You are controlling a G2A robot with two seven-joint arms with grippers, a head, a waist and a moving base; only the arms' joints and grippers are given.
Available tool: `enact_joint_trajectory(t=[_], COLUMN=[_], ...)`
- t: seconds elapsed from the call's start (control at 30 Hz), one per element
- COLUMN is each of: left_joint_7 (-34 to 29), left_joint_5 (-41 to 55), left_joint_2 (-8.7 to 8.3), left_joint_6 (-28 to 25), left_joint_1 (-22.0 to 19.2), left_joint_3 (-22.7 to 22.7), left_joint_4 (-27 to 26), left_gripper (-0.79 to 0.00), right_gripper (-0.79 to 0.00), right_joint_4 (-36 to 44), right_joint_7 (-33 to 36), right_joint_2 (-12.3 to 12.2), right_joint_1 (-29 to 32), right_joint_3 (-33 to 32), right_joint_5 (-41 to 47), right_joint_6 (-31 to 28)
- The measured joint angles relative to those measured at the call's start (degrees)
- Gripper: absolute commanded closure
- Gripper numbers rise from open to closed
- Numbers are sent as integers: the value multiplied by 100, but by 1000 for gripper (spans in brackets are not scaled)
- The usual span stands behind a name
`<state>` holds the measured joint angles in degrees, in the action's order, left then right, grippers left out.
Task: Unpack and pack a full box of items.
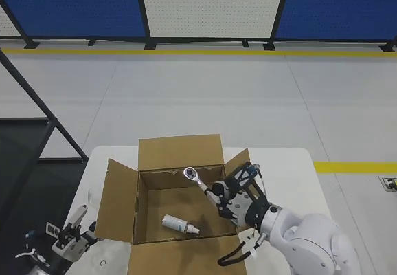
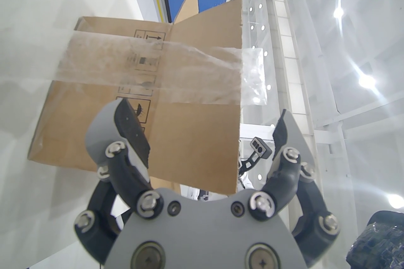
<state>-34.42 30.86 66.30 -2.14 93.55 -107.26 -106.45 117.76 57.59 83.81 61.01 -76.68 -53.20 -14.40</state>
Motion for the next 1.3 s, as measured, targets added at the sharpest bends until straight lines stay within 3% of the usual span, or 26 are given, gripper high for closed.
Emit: enact_joint_trajectory(t=[0.57,0.7,0.93,1.3], left_joint_7=[-104,-118,-56,64], left_joint_5=[-295,-373,-440,-495], left_joint_2=[-29,-35,-40,-47], left_joint_6=[121,131,174,218], left_joint_1=[-117,-136,-185,-223], left_joint_3=[269,334,439,530], left_joint_4=[-108,-149,-177,-221], left_gripper=[-785,-785,-785,-785], right_gripper=[0,0,0,0], right_joint_4=[1500,1553,1245,595], right_joint_7=[-1070,-1312,-1682,-1845], right_joint_2=[-223,-260,-326,-427], right_joint_1=[1683,2032,2456,2450], right_joint_3=[-1430,-1907,-2564,-2745], right_joint_5=[279,399,955,1146], right_joint_6=[153,345,169,143])
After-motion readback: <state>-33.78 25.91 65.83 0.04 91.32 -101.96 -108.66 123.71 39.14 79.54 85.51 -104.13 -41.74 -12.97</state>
